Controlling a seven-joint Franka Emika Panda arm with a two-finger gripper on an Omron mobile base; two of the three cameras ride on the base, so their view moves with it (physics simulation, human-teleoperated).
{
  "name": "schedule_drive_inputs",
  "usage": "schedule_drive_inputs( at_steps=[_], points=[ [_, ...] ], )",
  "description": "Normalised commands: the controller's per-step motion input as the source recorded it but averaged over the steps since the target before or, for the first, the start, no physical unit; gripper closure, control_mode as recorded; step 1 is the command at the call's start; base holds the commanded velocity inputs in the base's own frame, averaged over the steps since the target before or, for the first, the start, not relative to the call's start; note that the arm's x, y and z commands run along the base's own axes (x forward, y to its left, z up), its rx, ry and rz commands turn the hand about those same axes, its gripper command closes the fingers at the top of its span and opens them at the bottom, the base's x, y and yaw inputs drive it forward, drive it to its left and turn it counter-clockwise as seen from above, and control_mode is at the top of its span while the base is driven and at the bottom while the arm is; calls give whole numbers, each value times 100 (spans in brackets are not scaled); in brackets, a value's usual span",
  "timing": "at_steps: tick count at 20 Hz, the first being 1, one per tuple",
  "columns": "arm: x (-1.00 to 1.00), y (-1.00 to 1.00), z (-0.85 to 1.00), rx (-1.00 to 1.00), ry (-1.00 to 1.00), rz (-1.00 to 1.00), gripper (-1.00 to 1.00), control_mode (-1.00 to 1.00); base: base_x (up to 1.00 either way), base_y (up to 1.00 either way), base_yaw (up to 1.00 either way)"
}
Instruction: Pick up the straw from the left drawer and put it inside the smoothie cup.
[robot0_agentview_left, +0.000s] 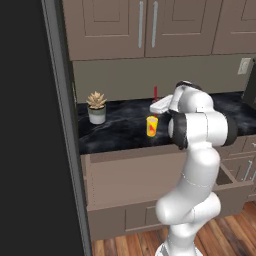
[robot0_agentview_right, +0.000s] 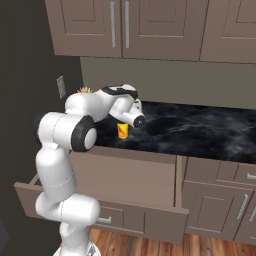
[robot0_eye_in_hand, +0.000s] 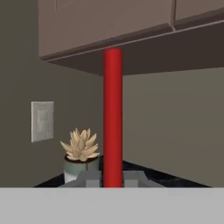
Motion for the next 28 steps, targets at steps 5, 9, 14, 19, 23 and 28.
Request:
schedule_drive_inputs(
  at_steps=[5, 9, 14, 19, 23, 28],
  points=[
    [16, 0, -12, 0, 3, 0, 100, -100, 0, 0, 0],
    [20, 0, -13, 0, 0, 0, 100, -100, 0, 0, 0],
    [20, 1, -17, 0, 0, 0, 100, -100, 0, 0, 0],
    [18, 0, -23, 0, 0, 0, 100, -100, 0, 0, 0],
    [21, 0, -19, 0, 0, 0, 100, -100, 0, 0, 0],
    [21, 0, -8, 0, 0, 0, 100, -100, 0, 0, 0]
  ],
)
